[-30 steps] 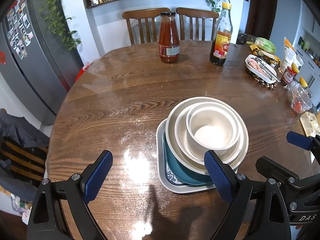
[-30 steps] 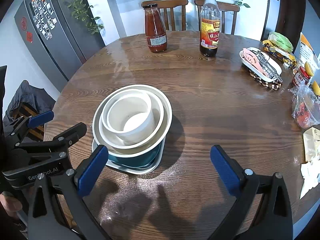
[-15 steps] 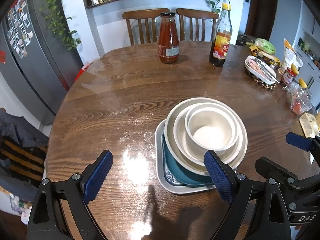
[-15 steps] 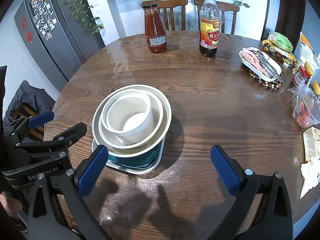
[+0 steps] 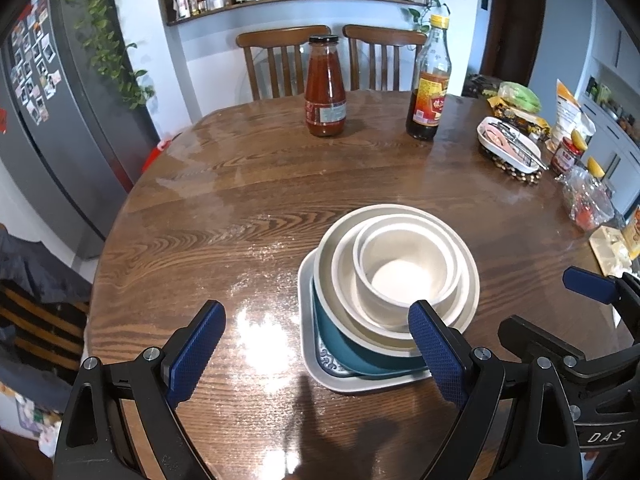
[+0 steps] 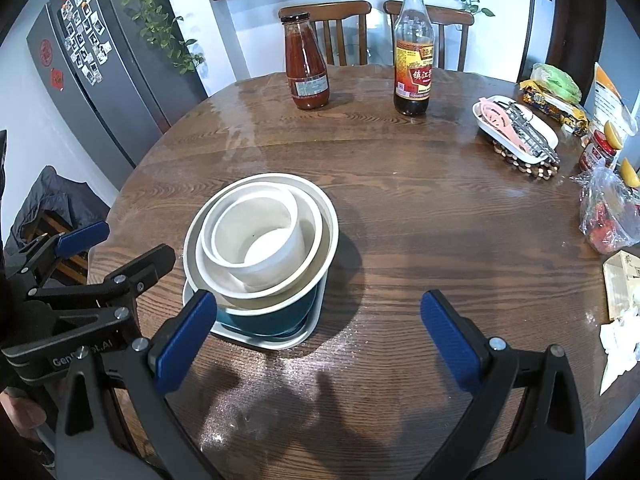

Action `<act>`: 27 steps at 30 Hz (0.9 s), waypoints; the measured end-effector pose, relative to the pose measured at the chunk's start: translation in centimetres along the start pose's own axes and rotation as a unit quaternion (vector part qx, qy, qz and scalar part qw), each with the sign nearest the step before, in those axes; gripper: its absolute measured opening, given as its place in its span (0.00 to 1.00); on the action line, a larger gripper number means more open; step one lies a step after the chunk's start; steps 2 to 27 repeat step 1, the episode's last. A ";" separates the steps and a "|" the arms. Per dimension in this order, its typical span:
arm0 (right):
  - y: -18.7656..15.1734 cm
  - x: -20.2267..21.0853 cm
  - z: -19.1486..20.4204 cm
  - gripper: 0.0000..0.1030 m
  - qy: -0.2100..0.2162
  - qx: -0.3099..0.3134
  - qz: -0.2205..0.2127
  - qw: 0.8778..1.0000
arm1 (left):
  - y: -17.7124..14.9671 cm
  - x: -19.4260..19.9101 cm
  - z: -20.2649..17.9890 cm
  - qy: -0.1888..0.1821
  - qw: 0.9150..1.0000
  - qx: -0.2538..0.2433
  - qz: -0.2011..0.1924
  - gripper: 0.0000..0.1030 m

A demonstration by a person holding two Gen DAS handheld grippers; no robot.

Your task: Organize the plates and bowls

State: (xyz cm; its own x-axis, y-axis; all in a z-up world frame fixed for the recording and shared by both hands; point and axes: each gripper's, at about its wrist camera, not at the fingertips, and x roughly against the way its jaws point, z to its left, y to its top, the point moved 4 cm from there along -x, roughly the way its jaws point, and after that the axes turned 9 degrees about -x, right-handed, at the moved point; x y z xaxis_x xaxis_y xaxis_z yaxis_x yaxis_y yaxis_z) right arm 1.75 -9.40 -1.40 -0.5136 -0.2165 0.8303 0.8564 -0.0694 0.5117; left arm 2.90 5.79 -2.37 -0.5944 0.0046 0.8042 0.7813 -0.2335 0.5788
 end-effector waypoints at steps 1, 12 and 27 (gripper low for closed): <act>0.0 0.1 -0.1 1.00 0.000 -0.001 -0.001 1.000 | 0.0 0.0 -0.1 -0.001 1.000 -0.001 -0.001 0.90; 0.0 0.1 -0.1 1.00 0.000 -0.001 -0.001 1.000 | 0.0 0.0 -0.1 -0.001 1.000 -0.001 -0.001 0.90; 0.0 0.1 -0.1 1.00 0.000 -0.001 -0.001 1.000 | 0.0 0.0 -0.1 -0.001 1.000 -0.001 -0.001 0.90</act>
